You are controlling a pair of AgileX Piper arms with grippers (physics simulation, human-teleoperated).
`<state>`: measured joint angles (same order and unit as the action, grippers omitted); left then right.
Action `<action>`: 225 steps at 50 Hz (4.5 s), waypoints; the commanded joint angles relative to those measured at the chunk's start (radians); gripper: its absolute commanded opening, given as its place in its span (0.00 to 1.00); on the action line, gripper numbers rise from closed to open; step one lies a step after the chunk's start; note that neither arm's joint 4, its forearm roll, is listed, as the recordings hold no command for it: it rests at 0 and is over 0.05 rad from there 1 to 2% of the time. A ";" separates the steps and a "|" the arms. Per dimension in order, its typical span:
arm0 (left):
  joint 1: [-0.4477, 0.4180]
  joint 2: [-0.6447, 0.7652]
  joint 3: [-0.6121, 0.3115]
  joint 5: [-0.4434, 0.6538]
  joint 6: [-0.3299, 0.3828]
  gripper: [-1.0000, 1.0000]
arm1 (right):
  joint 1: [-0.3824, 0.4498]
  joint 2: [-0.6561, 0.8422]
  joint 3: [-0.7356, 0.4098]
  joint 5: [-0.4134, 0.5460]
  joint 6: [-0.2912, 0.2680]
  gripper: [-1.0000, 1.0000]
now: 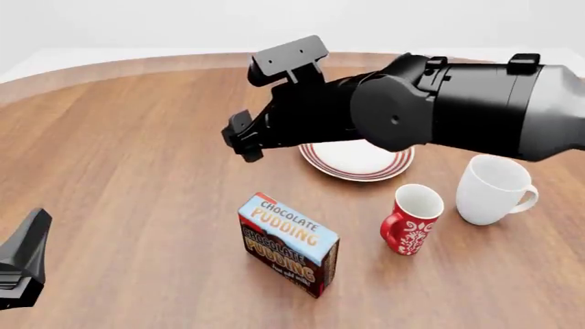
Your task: Put the chocolate pudding to the right of the plate.
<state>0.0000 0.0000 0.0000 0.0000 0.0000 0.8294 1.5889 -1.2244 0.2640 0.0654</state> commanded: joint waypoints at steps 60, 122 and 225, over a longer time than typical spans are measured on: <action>0.000 0.000 0.000 0.000 0.000 1.00 | 0.059 0.116 0.088 -0.062 0.047 1.00; 0.000 0.000 0.000 0.000 0.000 1.00 | 0.050 0.154 0.134 -0.099 0.071 1.00; 0.000 0.000 0.000 0.000 0.000 1.00 | -0.232 0.079 -0.336 0.174 -0.173 0.00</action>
<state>0.0000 0.0000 0.0000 0.0000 0.0000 0.6680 1.6672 -1.3657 0.3170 -0.0812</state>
